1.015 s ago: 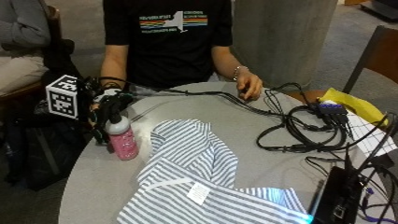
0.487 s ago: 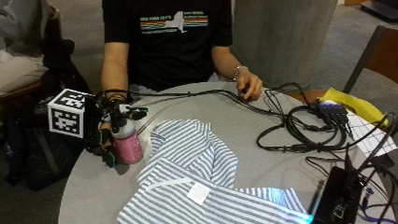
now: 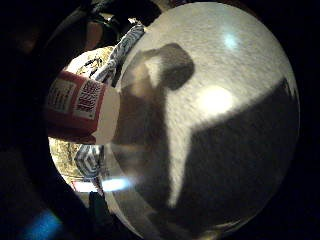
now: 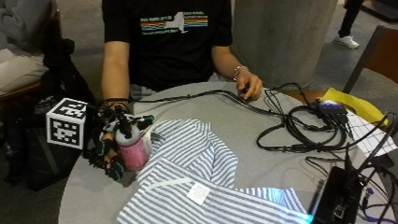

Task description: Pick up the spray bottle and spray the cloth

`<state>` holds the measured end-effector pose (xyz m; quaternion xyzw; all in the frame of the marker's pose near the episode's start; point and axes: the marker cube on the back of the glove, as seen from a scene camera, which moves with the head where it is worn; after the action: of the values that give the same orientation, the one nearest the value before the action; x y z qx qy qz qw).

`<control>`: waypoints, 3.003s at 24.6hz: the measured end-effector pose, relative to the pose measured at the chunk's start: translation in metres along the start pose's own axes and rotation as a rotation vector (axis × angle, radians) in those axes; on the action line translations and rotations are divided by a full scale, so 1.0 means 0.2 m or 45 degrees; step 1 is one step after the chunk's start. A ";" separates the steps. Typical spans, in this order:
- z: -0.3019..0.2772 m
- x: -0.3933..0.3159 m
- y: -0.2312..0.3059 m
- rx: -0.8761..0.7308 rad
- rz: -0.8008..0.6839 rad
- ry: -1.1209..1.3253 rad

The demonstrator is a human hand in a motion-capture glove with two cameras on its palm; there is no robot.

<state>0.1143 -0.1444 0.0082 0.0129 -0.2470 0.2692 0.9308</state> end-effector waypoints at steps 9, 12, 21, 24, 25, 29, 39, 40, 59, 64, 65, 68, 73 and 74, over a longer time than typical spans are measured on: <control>0.06 0.02 -0.07 0.020 0.006 -0.074; 0.07 0.02 -0.09 0.041 0.017 -0.107; 0.02 -0.08 -0.09 0.054 -0.061 -0.088; 0.00 -0.14 -0.09 -0.010 -0.051 -0.034; -0.01 -0.16 -0.09 -0.048 -0.032 -0.015; -0.01 -0.22 -0.10 -0.264 0.080 0.084; 0.01 -0.30 -0.11 -0.526 0.349 0.374; 0.01 -0.30 -0.11 -0.549 0.362 0.404; 0.00 -0.33 -0.10 -0.661 0.448 0.563; -0.01 -0.33 -0.10 -0.661 0.458 0.564; -0.01 -0.33 -0.10 -0.661 0.458 0.565; -0.01 -0.34 -0.10 -0.657 0.461 0.565; 0.00 -0.34 -0.08 -0.647 0.451 0.531; 0.00 -0.34 -0.08 -0.639 0.437 0.514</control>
<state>0.0718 -0.1915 -0.0216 -0.3112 -0.1152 0.3497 0.8761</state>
